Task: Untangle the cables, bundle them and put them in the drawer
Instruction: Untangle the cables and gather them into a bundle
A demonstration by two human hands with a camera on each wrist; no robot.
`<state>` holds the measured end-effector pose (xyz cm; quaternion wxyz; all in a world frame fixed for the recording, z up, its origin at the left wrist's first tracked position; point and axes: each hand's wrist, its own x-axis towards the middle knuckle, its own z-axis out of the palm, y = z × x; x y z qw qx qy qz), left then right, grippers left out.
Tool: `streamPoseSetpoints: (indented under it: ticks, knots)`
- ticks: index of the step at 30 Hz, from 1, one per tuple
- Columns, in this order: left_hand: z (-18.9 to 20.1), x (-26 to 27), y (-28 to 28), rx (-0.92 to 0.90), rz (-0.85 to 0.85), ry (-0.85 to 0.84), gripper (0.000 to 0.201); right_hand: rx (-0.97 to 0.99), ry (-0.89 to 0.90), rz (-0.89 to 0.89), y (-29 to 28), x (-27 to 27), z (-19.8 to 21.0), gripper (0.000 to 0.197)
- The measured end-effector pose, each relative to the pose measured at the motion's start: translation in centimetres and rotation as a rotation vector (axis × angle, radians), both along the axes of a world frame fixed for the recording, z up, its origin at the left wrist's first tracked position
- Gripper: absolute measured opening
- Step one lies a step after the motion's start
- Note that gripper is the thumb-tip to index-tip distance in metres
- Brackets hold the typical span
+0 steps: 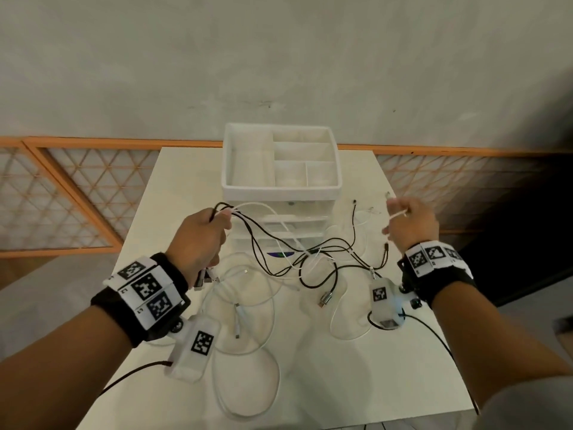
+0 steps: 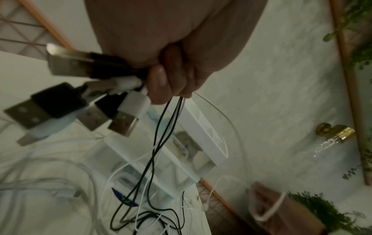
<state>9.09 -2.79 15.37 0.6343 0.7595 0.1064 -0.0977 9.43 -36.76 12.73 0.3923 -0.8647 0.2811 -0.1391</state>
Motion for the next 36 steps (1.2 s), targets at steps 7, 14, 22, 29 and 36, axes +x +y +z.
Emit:
streamPoseSetpoints:
  ticks: [7,14,22,29,36]
  knots:
    - [1.7,-0.4,-0.2,0.072,-0.079,-0.098,0.034,-0.203,0.23,0.259,-1.3,2.5,0.7,0.097]
    - [3.0,-1.0,-1.8,0.327,-0.316,-0.337,0.032,0.119,0.134,0.792,7.3,-2.3,4.8,0.097]
    - [6.5,-2.6,-3.8,0.144,-0.569,-0.427,0.043,0.0,0.457,0.618,5.9,-0.1,3.8,0.024]
    - [-0.4,-2.1,-1.4,0.71,-0.769,-0.146,0.032,-0.101,-0.038,0.355,1.5,0.4,1.0,0.037]
    - [-3.7,-2.9,-2.5,0.644,-0.511,-0.083,0.028,-0.25,0.373,0.437,3.0,-2.9,-8.1,0.037]
